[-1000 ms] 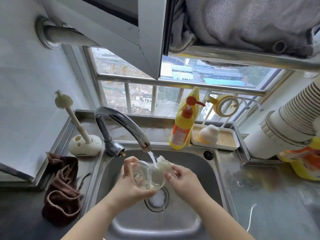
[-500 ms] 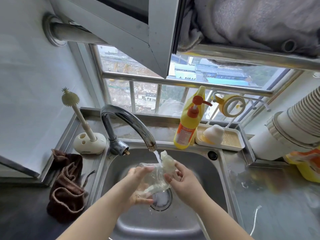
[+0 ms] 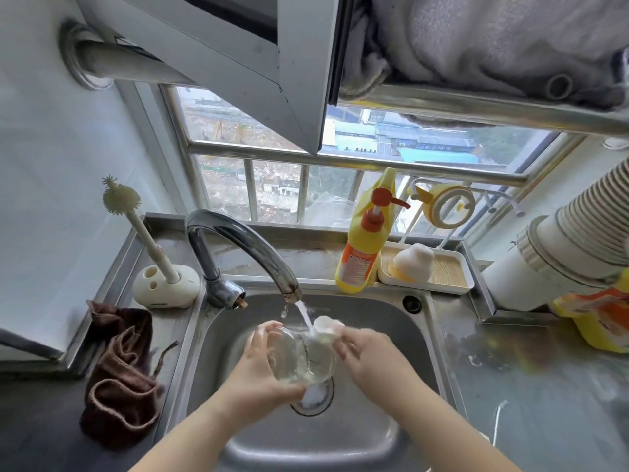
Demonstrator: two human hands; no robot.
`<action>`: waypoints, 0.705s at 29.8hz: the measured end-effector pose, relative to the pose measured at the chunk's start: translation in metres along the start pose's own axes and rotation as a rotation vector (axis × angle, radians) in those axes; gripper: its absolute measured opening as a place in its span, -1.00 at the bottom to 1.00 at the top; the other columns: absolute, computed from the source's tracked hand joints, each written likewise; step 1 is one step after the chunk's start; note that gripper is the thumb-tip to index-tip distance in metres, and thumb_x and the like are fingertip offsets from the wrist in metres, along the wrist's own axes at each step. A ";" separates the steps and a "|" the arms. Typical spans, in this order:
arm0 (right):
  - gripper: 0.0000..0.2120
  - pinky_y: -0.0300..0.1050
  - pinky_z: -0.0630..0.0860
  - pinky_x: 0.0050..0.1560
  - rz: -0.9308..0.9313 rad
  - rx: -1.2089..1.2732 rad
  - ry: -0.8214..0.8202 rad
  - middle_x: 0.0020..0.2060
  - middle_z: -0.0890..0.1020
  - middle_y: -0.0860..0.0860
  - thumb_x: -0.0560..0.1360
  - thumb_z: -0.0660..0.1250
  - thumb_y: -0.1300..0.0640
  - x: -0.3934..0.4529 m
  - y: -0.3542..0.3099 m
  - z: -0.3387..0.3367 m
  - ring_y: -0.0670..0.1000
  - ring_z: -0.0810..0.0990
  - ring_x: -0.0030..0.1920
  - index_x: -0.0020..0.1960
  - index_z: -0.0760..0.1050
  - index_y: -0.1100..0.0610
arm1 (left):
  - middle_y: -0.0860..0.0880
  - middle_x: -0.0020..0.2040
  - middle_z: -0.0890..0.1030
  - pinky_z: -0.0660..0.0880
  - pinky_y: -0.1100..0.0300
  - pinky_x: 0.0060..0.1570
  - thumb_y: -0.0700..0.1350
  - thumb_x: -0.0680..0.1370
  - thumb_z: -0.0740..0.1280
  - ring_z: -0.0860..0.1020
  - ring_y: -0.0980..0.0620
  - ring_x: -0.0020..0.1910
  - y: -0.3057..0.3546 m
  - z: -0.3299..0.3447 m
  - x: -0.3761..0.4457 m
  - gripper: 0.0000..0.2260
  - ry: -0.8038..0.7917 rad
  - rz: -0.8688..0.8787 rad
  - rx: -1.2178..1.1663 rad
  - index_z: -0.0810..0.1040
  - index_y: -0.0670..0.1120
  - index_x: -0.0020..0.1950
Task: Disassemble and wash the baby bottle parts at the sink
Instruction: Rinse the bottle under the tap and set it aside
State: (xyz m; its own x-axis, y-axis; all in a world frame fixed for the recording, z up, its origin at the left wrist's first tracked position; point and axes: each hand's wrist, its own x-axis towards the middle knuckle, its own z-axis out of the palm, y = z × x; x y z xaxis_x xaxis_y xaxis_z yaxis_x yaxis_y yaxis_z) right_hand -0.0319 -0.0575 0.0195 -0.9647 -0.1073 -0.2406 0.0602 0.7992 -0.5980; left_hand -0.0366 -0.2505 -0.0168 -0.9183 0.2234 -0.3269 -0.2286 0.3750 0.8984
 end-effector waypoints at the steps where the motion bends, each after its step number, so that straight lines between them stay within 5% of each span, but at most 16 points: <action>1: -0.71 -0.06 0.48 0.11 0.014 0.042 0.020 0.08 0.62 0.04 0.58 0.18 -0.01 0.002 -0.001 0.002 0.04 0.56 0.11 0.28 0.47 -0.09 | 0.02 0.14 0.40 0.46 0.45 -0.16 -0.12 0.20 0.52 0.51 0.08 -0.06 0.000 0.002 0.001 -0.28 -0.014 0.011 0.009 0.24 0.13 0.24; 6: -0.74 -0.11 0.54 0.07 -0.092 0.263 0.023 -0.01 0.68 -0.01 0.55 0.22 0.00 -0.002 -0.019 0.016 -0.07 0.62 0.02 0.20 0.53 -0.05 | 0.12 0.11 0.33 0.45 0.45 -0.14 -0.11 0.13 0.46 0.46 0.18 -0.08 0.006 -0.005 -0.001 -0.29 -0.014 0.037 -0.007 0.21 0.14 0.19; 10: -0.77 -0.18 0.51 -0.07 0.119 0.194 -0.003 -0.09 0.65 -0.07 0.56 0.22 -0.02 0.003 0.004 0.002 -0.08 0.59 -0.04 0.17 0.54 -0.10 | 0.07 0.09 0.37 0.43 0.45 -0.15 -0.09 0.16 0.46 0.41 0.13 -0.15 0.003 -0.008 -0.005 -0.30 -0.025 0.050 0.037 0.21 0.16 0.20; 13: -0.70 -0.38 0.44 -0.12 0.218 0.413 -0.025 -0.03 0.62 -0.17 0.50 0.32 -0.07 0.008 0.001 0.006 -0.18 0.56 0.02 0.22 0.48 -0.14 | -0.01 0.07 0.39 0.48 0.40 -0.17 -0.16 0.21 0.49 0.43 0.12 -0.14 0.007 -0.009 -0.004 -0.30 -0.094 0.039 -0.010 0.19 0.21 0.17; 15: -0.67 -0.32 0.50 -0.05 0.205 0.606 -0.023 -0.01 0.66 -0.11 0.49 0.37 0.01 0.010 -0.001 0.013 -0.16 0.62 0.01 0.24 0.47 -0.07 | -0.03 0.08 0.41 0.49 0.39 -0.17 -0.19 0.23 0.52 0.47 0.12 -0.08 0.007 -0.011 -0.003 -0.31 -0.134 0.000 -0.062 0.20 0.21 0.15; 19: -0.67 -0.17 0.56 0.00 0.163 0.738 0.011 -0.07 0.70 -0.04 0.49 0.37 0.12 0.007 -0.003 0.017 -0.09 0.66 -0.04 0.24 0.45 -0.06 | -0.10 0.18 0.41 0.56 0.10 -0.28 0.04 0.06 0.57 0.53 -0.09 0.00 0.012 -0.011 -0.001 -0.24 -0.173 -0.287 -0.490 0.30 0.14 0.16; 21: -0.66 -0.17 0.55 0.06 0.139 0.720 0.019 -0.06 0.69 -0.06 0.49 0.38 0.11 0.004 -0.004 0.019 -0.11 0.65 -0.02 0.22 0.45 -0.11 | -0.18 0.18 0.38 0.59 0.04 -0.29 0.11 0.13 0.58 0.51 -0.17 -0.01 0.019 -0.012 0.002 -0.32 -0.149 -0.487 -0.616 0.34 0.04 0.13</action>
State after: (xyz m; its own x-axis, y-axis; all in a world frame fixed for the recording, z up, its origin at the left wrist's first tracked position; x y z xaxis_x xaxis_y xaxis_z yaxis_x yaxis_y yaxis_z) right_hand -0.0308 -0.0718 0.0064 -0.9397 -0.0173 -0.3415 0.3298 0.2174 -0.9187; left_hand -0.0464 -0.2538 0.0028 -0.6265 0.2971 -0.7206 -0.7701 -0.0932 0.6311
